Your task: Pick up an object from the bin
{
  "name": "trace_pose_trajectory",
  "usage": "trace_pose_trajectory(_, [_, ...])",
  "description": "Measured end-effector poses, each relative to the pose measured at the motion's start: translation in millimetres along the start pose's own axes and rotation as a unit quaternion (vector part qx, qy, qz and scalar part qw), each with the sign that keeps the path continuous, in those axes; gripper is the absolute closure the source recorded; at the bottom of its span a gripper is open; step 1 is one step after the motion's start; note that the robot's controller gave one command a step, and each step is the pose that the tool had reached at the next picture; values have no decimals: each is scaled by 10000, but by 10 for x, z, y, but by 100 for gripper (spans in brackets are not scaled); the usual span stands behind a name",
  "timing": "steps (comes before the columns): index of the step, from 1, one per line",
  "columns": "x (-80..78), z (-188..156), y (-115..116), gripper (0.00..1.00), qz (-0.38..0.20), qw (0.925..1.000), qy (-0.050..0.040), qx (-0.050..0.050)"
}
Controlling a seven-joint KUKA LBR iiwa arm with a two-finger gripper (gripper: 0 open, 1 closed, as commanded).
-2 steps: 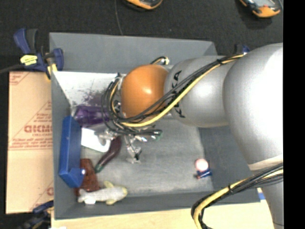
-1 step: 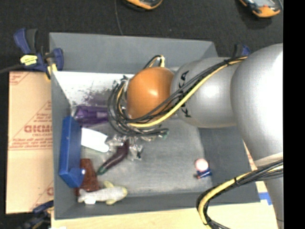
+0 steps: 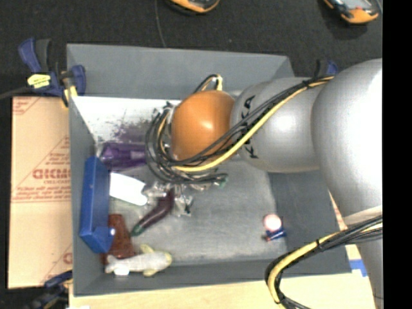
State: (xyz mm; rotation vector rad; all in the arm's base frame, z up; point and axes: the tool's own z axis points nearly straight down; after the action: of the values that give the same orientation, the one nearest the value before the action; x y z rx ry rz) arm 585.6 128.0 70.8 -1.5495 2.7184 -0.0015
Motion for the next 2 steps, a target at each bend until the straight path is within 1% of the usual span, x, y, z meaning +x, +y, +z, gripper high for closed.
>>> trace_pose_trajectory(1, [21, -257, 23, 100, 4, 10000, 37, -39])
trace_pose_trajectory(2, [1, -521, -8, 100, 22, 10000, -2, 2])
